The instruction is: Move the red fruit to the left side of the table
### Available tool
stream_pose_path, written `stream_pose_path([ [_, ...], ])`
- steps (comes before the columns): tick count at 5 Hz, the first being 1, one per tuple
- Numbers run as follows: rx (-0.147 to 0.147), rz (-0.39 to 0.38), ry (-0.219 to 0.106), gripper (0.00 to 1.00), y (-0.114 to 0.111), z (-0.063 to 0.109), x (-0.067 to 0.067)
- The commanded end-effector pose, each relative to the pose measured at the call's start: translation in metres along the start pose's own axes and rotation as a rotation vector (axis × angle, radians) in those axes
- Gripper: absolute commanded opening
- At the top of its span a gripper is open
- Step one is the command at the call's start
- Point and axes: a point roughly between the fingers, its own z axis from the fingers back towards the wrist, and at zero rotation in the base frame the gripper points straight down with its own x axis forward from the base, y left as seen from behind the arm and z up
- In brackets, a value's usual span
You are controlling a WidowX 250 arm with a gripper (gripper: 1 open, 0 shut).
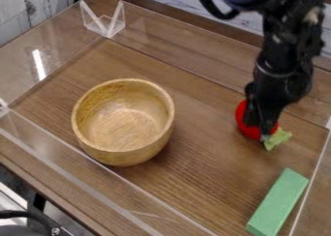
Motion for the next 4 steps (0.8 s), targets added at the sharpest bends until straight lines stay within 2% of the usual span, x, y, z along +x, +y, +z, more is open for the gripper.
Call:
stream_pose_path([
  [1, 0.110, 0.096, -0.004, 0.00, 0.030, 0.049, -0.021],
  [2, 0.155, 0.214, 0.022, 0.00, 0.049, 0.063, -0.047],
  [3, 0.153, 0.192, -0.005, 0.00, 0.032, 0.060, -0.025],
  [4, 0.142, 0.137, -0.036, 0.00, 0.025, 0.058, -0.019],
])
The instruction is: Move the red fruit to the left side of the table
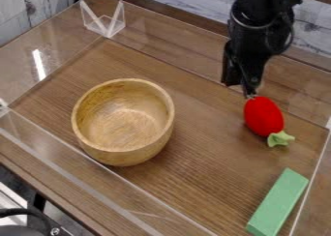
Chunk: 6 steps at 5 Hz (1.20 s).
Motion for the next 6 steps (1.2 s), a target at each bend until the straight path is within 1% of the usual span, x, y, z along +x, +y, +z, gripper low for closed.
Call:
stream_pose_path([
  [1, 0.053, -0.015, -0.061, 0.00, 0.017, 0.026, -0.005],
  [2, 0.050, -0.015, -0.070, 1.00, 0.011, 0.022, 0.000],
  [4, 0.030, 0.011, -0.073, 1.00, 0.002, 0.002, 0.026],
  [5, 0.013, -0.022, -0.083, 1.00, -0.002, -0.012, 0.026],
  [6, -0.011, -0.055, -0.089, 1.00, -0.007, -0.025, 0.023],
])
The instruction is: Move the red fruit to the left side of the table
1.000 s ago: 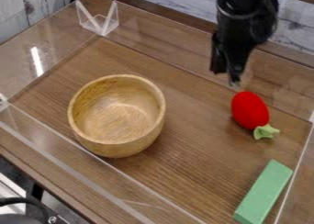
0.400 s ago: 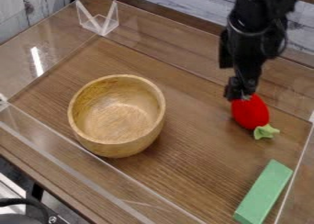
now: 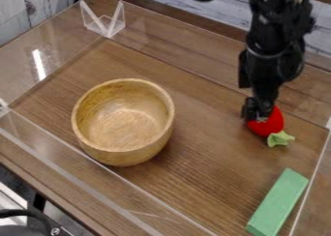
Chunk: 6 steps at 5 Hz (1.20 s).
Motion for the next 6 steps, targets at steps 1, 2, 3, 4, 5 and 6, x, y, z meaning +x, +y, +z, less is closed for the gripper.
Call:
stream_pose_path([
  [1, 0.007, -0.007, -0.026, 1.00, 0.002, -0.004, 0.001],
  [2, 0.002, -0.013, -0.026, 0.00, 0.001, -0.009, -0.005],
  [3, 0.013, -0.051, -0.047, 0.00, 0.012, 0.012, -0.005],
  [4, 0.066, -0.059, -0.062, 0.00, 0.032, 0.046, -0.009],
  [5, 0.066, -0.093, -0.079, 1.00, 0.033, 0.050, -0.002],
  [6, 0.041, -0.128, -0.088, 1.00, 0.021, 0.044, 0.001],
])
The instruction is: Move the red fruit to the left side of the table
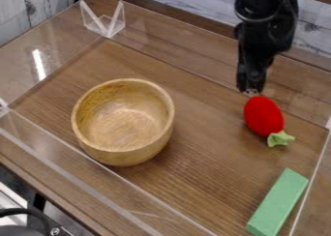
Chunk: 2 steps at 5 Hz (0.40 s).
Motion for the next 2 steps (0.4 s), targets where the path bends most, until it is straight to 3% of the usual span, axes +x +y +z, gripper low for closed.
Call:
stream_pose_path([
  [1, 0.011, -0.028, -0.034, 1.00, -0.003, 0.004, 0.008],
  [2, -0.013, -0.087, -0.052, 1.00, -0.008, -0.013, 0.029],
])
